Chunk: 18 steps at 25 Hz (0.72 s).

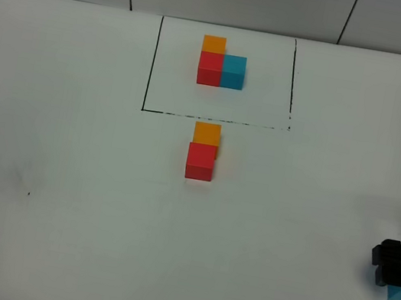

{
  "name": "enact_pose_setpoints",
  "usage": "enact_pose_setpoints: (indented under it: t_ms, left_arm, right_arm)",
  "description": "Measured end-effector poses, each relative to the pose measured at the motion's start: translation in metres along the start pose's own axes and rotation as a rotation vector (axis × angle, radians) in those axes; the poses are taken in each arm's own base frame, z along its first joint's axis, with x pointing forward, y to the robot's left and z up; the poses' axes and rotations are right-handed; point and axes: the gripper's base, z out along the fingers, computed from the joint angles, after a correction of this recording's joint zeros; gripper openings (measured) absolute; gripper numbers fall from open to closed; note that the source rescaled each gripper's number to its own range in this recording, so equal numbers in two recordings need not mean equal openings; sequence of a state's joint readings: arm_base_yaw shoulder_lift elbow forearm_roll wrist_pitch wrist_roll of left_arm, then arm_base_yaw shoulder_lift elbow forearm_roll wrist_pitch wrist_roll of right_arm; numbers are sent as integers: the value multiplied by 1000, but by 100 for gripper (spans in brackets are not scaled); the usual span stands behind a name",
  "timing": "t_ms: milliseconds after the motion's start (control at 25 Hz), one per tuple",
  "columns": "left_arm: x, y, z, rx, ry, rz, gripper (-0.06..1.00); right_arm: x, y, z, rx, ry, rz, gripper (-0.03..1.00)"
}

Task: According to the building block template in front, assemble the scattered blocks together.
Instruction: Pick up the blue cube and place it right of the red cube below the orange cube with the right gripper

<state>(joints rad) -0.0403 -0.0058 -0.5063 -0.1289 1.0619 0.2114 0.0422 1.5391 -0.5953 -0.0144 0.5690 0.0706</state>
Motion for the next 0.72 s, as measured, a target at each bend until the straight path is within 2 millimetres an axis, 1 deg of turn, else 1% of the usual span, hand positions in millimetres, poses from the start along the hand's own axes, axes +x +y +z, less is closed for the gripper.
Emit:
enact_pose_setpoints:
  t_ms: [200, 400, 560, 640, 720]
  left_arm:
    - [0, 0, 0, 0, 0, 0, 88]
    - [0, 0, 0, 0, 0, 0, 88]
    - [0, 0, 0, 0, 0, 0, 88]
    - [0, 0, 0, 0, 0, 0, 88]
    - [0, 0, 0, 0, 0, 0, 88]
  right_arm:
    - [0, 1, 1, -8, 3, -1, 71]
    - [0, 1, 11, -13, 39, 2, 71]
    - [0, 2, 13, -17, 37, 6, 70]
    - [0, 2, 13, -17, 44, 5, 66]
    - [1, 2, 13, -16, 52, 5, 57]
